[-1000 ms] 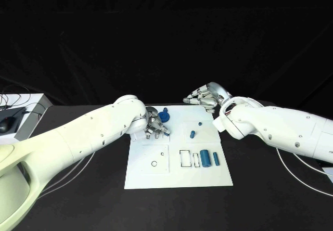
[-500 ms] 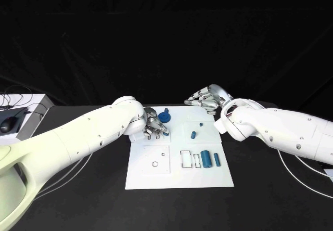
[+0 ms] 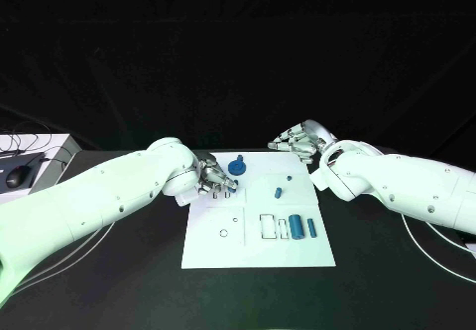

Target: Assemble the parts on the task board

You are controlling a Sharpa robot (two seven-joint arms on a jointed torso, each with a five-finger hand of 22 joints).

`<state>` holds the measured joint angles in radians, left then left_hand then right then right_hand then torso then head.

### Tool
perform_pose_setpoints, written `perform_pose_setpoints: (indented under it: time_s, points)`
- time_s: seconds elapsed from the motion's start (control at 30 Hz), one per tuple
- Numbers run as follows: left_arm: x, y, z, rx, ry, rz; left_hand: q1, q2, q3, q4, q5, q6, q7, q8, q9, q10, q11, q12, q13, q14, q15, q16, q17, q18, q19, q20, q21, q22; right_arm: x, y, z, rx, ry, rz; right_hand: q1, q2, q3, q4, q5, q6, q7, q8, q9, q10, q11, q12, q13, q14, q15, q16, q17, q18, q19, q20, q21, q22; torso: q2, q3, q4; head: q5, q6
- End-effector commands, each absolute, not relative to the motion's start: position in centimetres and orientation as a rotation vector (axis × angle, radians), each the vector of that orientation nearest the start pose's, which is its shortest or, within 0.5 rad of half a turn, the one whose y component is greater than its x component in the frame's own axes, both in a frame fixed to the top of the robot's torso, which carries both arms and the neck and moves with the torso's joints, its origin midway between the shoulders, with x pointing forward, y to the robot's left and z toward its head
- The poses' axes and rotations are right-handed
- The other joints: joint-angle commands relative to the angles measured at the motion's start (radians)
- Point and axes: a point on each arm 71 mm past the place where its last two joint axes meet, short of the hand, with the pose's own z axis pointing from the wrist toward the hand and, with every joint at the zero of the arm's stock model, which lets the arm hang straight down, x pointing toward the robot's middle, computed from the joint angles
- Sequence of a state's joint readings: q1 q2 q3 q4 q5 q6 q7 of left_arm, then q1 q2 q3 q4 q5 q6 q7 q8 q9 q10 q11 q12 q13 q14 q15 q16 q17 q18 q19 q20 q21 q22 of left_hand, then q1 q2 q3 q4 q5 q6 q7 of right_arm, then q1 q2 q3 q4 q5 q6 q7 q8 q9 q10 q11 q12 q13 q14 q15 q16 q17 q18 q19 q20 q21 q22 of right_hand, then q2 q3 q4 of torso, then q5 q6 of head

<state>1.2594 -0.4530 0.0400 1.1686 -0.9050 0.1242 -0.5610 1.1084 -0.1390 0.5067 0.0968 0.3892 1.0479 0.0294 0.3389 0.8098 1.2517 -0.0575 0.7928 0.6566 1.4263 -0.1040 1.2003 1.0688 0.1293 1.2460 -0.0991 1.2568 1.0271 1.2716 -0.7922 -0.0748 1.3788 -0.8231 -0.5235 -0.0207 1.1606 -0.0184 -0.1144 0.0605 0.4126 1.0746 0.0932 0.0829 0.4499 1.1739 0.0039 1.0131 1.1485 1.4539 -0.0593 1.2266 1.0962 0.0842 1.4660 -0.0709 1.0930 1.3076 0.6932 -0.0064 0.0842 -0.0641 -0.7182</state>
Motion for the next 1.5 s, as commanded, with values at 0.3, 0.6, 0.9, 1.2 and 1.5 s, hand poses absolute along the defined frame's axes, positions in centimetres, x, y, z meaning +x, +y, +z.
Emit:
perform_pose_setpoints:
  time_s: [0.3,0.6,0.9,1.2,1.5]
  points:
    - [54.1,11.6,-18.8,-0.356,2.169,-0.521,-0.007,-0.012,0.174,-0.173,0.022,0.041,-0.021,-0.015,0.113,0.03,-0.014,-0.006,-0.01,-0.003,-0.01,0.006,-0.018,-0.02,0.012,-0.01,-0.005,0.013,52.6,-23.8,-16.8,0.501,1.547,0.815,-0.006,0.001,-0.004,-0.004,0.007,0.007,0.001,-0.004,-0.002,0.004,0.002,0.0,0.001,0.0,-0.003,-0.005,-0.002,0.003,0.045,-0.004,-0.006,0.146,-0.005,-0.0007,0.0037,0.005,-0.008]
    - [53.9,11.5,-19.9,-0.321,2.134,-0.47,-0.006,-0.014,0.177,-0.173,0.024,0.044,-0.021,-0.019,0.116,0.032,-0.014,-0.007,-0.011,-0.004,-0.011,0.01,-0.022,-0.021,0.014,-0.012,-0.005,0.017,52.5,-23.8,-16.8,0.501,1.545,0.817,-0.007,0.001,-0.004,-0.005,0.008,0.007,0.001,-0.005,-0.003,0.003,0.002,-0.001,0.001,0.0,-0.002,-0.005,-0.002,0.003,0.045,-0.004,-0.006,0.146,-0.001,-0.0005,0.0017,0.008,-0.012]
    - [53.6,11.3,-21.2,-0.302,2.145,-0.442,-0.006,-0.014,0.179,-0.173,0.024,0.045,-0.021,-0.02,0.117,0.033,-0.014,-0.008,-0.012,-0.004,-0.011,0.011,-0.024,-0.022,0.015,-0.012,-0.005,0.019,52.5,-23.8,-16.8,0.5,1.541,0.819,-0.008,0.002,-0.004,-0.008,0.009,0.007,0.002,-0.006,-0.005,0.001,0.003,-0.004,-0.001,0.0,-0.002,-0.007,-0.004,0.003,0.044,-0.004,-0.01,0.145,-0.001,0.0007,0.0014,0.005,-0.018]
    - [53.5,11.3,-21.6,-0.298,2.151,-0.438,-0.006,-0.014,0.179,-0.173,0.024,0.045,-0.021,-0.02,0.117,0.033,-0.014,-0.008,-0.012,-0.004,-0.011,0.011,-0.024,-0.022,0.015,-0.012,-0.005,0.019,52.5,-23.8,-16.8,0.499,1.541,0.819,-0.008,0.002,-0.004,-0.008,0.009,0.007,0.002,-0.006,-0.005,0.001,0.003,-0.004,-0.001,0.0,-0.002,-0.007,-0.004,0.003,0.044,-0.004,-0.01,0.145,-0.002,0.0008,0.0026,0.005,-0.021]
    - [53.4,11.3,-21.8,-0.28,2.176,-0.43,-0.006,-0.015,0.182,-0.174,0.024,0.046,-0.021,-0.023,0.12,0.033,-0.014,-0.009,-0.012,-0.005,-0.011,0.015,-0.027,-0.023,0.016,-0.013,-0.006,0.022,52.4,-23.9,-16.8,0.501,1.541,0.819,-0.008,0.002,-0.004,-0.008,0.009,0.007,0.002,-0.006,-0.005,0.001,0.003,-0.004,-0.001,0.0,-0.002,-0.007,-0.004,0.003,0.044,-0.004,-0.01,0.145,-0.002,0.0006,0.0032,0.005,-0.025]
